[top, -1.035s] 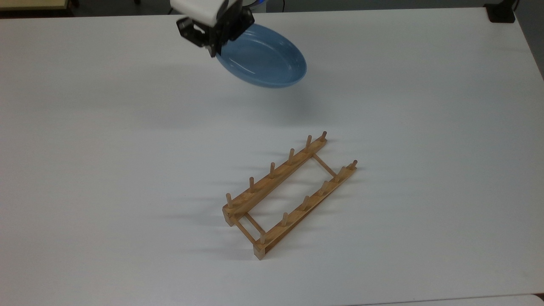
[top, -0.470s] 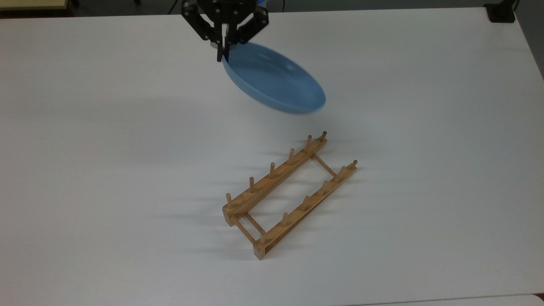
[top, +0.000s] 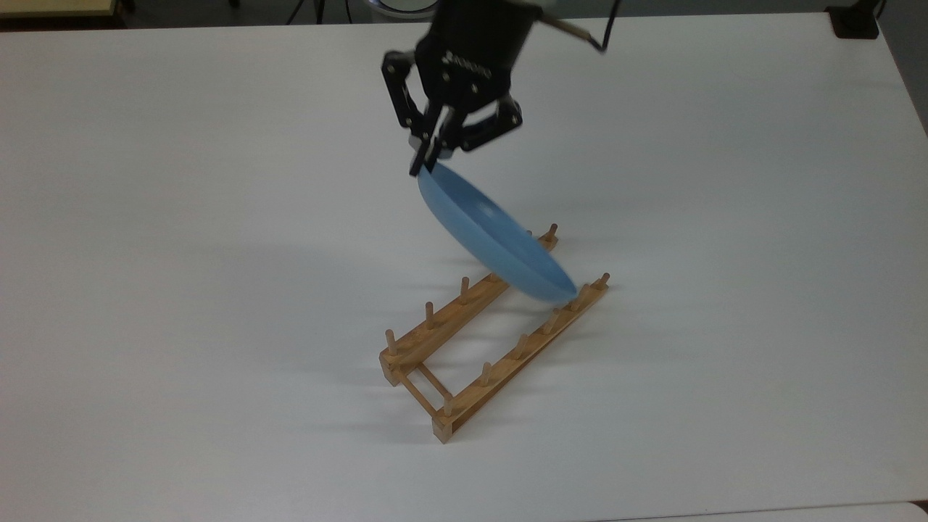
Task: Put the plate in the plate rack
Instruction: 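Carry the upright plate over the wooden rack and lower it between pegs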
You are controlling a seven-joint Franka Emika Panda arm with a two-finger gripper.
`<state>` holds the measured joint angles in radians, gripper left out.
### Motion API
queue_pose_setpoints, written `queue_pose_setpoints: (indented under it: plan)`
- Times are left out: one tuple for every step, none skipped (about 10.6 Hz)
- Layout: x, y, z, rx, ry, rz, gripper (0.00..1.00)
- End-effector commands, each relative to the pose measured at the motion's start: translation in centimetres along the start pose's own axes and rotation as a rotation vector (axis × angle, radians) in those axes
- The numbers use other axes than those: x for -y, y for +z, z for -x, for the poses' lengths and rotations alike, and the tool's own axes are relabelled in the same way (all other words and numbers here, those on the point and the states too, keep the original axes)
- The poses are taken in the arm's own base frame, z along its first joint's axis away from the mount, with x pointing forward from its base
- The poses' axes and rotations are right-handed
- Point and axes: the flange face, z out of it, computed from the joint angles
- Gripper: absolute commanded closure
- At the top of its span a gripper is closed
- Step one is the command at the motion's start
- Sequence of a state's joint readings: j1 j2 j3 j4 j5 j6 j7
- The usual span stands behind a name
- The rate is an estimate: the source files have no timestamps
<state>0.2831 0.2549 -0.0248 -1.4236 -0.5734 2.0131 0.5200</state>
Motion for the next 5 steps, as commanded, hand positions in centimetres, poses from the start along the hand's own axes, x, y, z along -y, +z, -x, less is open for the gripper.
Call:
queue_pose_setpoints:
  plan:
    - [3.5,1.7,1.4,-0.076,-0.047,0.067,1.00]
    - [4.1,2.0,1.7,-0.092,-0.057,0.092,1.00]
    - [4.8,2.7,2.0,-0.093,-0.066,0.107,1.00]
    - [5.3,3.0,2.4,-0.096,-0.083,0.119,1.00]
    - [6.5,3.1,3.2,-0.098,-0.109,0.123,1.00]
